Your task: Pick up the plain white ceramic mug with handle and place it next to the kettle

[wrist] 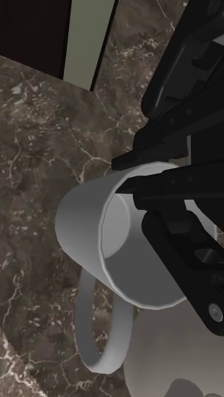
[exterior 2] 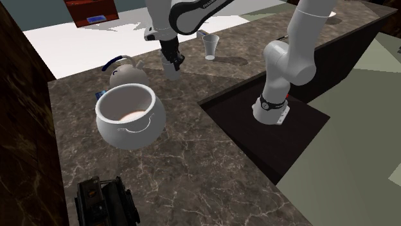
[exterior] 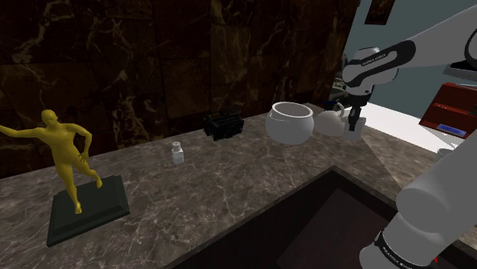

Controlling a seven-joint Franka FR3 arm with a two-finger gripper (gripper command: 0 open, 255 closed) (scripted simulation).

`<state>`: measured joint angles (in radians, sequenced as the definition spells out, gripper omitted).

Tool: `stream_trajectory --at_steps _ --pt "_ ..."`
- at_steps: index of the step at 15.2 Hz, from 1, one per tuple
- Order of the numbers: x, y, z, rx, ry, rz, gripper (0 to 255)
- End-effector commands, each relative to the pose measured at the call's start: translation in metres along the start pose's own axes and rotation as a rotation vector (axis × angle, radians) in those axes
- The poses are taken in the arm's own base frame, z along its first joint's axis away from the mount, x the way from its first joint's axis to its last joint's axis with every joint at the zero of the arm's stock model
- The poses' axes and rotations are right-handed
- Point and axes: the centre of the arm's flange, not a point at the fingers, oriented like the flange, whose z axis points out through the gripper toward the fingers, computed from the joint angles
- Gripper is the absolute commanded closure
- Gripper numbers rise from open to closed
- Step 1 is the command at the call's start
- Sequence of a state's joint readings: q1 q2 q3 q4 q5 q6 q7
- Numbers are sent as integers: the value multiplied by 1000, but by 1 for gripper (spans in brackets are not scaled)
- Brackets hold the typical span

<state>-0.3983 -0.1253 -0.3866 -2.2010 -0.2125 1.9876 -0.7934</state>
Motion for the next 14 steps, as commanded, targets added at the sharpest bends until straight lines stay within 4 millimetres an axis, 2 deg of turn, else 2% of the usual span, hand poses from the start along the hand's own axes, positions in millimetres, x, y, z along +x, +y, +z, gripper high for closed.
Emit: stream_trajectory --at_steps 1,11,14 --pt "2 0 11 0 0 0 255" --pt "11 -2 63 0 0 0 255" --pt "11 -2 65 0 0 0 255"
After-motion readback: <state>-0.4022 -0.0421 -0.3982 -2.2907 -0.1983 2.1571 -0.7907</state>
